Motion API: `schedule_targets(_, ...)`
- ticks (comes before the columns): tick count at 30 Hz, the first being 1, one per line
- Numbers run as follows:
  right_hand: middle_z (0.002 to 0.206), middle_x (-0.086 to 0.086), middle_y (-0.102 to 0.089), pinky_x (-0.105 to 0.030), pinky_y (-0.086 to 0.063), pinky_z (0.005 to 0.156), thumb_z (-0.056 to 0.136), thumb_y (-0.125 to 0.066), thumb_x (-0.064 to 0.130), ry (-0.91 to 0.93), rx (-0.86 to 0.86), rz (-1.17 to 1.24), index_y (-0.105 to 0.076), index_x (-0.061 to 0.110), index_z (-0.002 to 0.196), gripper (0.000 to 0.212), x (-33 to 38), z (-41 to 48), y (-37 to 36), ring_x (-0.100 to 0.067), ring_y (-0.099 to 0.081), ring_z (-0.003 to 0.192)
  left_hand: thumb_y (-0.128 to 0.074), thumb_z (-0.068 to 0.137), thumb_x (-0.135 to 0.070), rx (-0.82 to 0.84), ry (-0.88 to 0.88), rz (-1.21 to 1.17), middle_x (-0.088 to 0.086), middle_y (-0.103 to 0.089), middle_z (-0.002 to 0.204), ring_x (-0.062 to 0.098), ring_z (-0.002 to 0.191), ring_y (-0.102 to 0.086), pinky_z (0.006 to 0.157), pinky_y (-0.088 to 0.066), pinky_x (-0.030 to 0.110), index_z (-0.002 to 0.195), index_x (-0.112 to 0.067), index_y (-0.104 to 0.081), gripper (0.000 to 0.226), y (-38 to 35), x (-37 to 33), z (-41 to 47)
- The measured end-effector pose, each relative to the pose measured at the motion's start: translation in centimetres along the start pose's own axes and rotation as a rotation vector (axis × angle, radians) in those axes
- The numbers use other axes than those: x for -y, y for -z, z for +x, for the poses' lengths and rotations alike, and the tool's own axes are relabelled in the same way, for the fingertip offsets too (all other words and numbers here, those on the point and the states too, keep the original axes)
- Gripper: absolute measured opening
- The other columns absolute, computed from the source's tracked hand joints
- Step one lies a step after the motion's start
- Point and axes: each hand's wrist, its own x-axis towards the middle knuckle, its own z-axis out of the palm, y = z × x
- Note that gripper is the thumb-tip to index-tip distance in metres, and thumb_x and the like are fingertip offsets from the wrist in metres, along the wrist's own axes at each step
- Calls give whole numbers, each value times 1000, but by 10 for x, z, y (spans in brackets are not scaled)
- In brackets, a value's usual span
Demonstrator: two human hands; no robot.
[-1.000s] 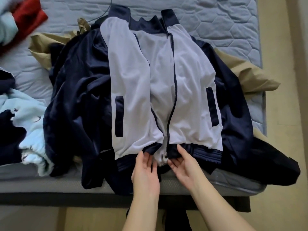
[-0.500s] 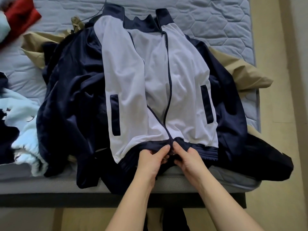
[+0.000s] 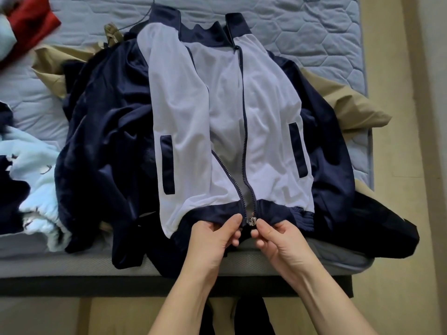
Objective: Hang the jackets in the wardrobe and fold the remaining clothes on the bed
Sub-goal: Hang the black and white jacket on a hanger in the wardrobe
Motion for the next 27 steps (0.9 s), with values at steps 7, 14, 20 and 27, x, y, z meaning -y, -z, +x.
schedule_targets(7,67,2,-62,-16,-40,48,68,-68,18,50,-41,30,-76,16,75,11,-5,-10,-12,-2,-51,56,-74,69,-33,-23,-94,-74,24,-63,81,29,76,-54,76,-44,40,85,5,-69,42,-11,-17,-17)
schedule_targets(14,65,2,-61,-14,-41,46,72,-65,14,113,-88,112,-76,16,74,12,0,-16,-21,-1,-51,52,-69,71,-25,-62,-188,-39,8,-74,78,12,71,-70,62,-51,15,86,-1,-74,28,-24,-24,-25)
schedule_targets(20,64,4,-60,-14,-36,42,66,-68,14,124,-169,191,-74,19,64,8,-1,-17,-29,-2,-48,52,-66,82,-7,-120,-225,-38,-13,-54,45,-5,45,-51,47,-39,6,65,7,-53,26,-30,-22,-26)
schedule_targets(27,59,0,-61,-14,-34,38,67,-65,6,132,-271,323,-62,12,62,8,-1,-17,-38,-3,-51,47,-71,82,-19,-197,-308,285,12,-67,62,12,58,-58,57,-46,26,70,-2,-70,21,-24,-17,-22)
